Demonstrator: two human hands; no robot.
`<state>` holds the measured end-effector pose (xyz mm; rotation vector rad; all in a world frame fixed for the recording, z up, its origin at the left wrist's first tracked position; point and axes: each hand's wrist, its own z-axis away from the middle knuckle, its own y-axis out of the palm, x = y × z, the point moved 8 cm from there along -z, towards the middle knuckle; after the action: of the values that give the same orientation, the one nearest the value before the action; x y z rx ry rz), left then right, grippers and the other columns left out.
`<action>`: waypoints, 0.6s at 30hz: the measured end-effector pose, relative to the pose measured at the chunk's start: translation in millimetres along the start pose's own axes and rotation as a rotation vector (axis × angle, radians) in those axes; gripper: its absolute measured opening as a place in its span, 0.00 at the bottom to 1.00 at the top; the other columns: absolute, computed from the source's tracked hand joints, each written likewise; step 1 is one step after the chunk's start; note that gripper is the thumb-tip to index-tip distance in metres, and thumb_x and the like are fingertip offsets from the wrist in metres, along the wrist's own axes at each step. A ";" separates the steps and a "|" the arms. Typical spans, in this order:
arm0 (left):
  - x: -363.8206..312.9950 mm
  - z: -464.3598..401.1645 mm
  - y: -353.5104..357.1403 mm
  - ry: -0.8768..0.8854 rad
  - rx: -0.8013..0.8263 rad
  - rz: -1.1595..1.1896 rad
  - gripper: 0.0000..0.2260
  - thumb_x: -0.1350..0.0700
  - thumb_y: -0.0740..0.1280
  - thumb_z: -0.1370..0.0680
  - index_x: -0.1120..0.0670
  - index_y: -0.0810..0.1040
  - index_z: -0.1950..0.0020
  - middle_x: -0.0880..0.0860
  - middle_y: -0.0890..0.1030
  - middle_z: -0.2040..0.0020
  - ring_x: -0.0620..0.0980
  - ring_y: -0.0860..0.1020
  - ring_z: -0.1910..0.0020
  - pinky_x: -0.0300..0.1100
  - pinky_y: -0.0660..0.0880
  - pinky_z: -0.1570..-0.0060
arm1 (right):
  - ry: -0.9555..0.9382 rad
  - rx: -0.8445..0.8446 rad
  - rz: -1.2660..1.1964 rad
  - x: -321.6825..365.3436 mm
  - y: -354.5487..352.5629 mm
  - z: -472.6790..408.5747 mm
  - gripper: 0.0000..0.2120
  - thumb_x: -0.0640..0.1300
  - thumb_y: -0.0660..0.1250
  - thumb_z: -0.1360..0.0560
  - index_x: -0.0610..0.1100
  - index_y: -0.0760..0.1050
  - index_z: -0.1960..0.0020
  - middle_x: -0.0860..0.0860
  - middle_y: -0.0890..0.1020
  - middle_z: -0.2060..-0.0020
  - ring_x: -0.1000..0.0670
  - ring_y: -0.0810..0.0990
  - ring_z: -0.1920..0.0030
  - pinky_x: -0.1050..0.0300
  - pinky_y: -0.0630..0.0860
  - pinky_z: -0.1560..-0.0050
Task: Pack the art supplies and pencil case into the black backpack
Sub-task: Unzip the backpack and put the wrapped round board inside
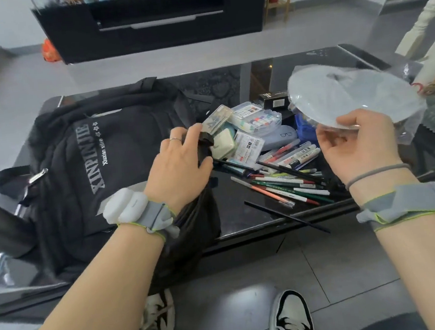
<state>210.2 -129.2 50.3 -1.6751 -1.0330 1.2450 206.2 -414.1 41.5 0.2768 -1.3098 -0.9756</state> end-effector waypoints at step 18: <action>261.5 64.0 -68.1 -0.473 -0.041 -0.100 0.20 0.60 0.59 0.18 0.60 0.67 0.25 0.61 0.70 0.28 0.64 0.70 0.30 0.59 0.71 0.33 | 0.471 0.368 0.186 -205.7 138.5 76.3 0.12 0.28 0.57 0.27 0.40 0.76 0.54 0.42 0.83 0.48 0.37 0.81 0.43 0.49 0.79 0.52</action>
<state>186.3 145.2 14.6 -1.3660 -1.4089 1.6028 210.7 -155.8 16.7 0.6164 -1.0467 -0.4665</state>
